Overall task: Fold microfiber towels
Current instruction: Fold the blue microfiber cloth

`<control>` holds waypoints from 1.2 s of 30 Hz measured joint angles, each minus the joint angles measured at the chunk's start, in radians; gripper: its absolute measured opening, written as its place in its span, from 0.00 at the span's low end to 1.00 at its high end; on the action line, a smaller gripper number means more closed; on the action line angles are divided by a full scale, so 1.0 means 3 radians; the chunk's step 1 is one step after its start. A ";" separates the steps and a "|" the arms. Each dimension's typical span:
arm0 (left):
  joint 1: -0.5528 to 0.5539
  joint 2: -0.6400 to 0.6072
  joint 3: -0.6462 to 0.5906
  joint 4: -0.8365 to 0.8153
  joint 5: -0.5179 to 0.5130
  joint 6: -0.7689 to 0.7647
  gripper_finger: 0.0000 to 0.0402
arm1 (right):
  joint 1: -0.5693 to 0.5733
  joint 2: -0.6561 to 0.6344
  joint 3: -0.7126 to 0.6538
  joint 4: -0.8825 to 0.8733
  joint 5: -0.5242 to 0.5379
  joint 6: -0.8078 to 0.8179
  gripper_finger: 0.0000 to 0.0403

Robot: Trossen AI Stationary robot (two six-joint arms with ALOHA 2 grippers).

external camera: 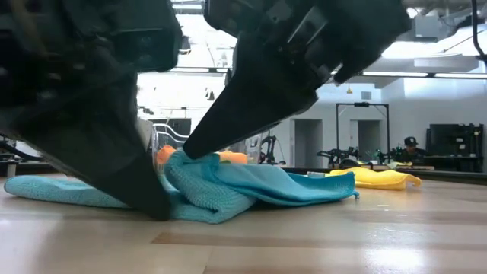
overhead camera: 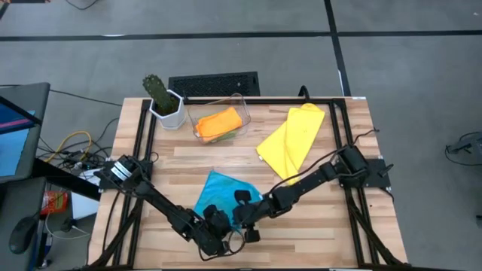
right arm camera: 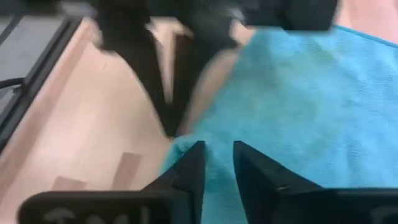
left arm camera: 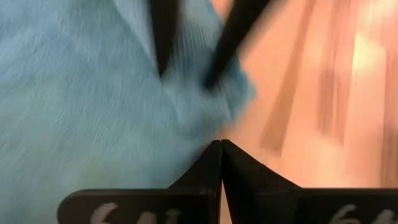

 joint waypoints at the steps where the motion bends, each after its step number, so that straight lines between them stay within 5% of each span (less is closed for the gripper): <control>1: -0.0006 -0.0050 -0.0003 -0.0058 0.0029 0.0035 0.00 | -0.0015 0.0000 0.0000 0.0000 -0.0003 0.0001 0.26; 10: -0.0061 -0.0454 0.0003 -0.0350 -0.0210 0.0165 0.00 | -0.0153 0.0000 0.0001 -0.0012 0.0003 0.0001 0.44; 21: -0.0058 -0.0432 0.0014 -0.0016 -0.0402 0.0439 0.00 | -0.0310 -0.0050 0.0002 -0.0132 -0.0106 0.0215 0.44; 30: -0.0069 -0.0451 0.0012 -0.0398 -0.0420 0.0378 0.00 | -0.0290 -0.0888 -0.0090 -0.1707 -0.0377 0.0134 0.41; 36: -0.0060 -0.0451 0.0012 -0.0413 -0.0528 0.0410 0.00 | 0.0078 -0.1326 -0.0871 -0.1593 -0.0090 0.0306 0.41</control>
